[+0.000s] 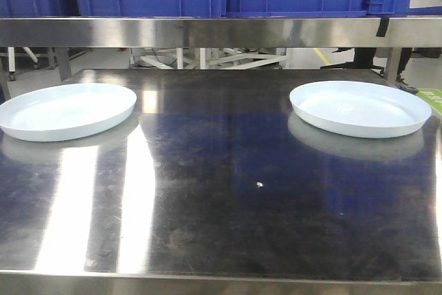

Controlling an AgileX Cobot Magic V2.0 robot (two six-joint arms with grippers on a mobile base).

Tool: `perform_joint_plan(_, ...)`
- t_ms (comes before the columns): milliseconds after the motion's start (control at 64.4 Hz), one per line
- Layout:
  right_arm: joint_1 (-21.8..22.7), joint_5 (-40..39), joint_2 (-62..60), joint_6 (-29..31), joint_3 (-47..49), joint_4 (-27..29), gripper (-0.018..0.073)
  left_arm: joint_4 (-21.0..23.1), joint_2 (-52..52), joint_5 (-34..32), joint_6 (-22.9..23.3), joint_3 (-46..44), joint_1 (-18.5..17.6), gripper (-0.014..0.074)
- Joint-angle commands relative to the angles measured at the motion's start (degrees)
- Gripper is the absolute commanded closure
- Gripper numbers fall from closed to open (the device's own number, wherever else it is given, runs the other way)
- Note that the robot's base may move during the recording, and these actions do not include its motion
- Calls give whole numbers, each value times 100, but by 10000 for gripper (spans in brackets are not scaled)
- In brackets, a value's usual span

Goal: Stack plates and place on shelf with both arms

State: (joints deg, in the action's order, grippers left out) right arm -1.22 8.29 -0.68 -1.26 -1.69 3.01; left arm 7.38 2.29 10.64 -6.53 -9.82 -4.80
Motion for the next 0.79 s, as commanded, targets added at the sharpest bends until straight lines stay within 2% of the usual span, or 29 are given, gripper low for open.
perform_joint_plan(0, 34, -474, -102, 0, -1, -12, 504, 121, 425, 10, 26, -612, -4, 507)
perform_joint_plan(140, 34, -474, -102, 0, -1, -12, 504, 187, 1141, 520, 26, -1228, -4, 507)
perform_joint_plan(559, 34, -474, -102, 0, -1, -12, 504, 484, 4543, 845, 34, -2676, -4, 507)
perform_joint_plan(777, 34, -474, -102, 0, -1, -12, 504, 472, 6462, 1656, 34, -3954, 45, 507)
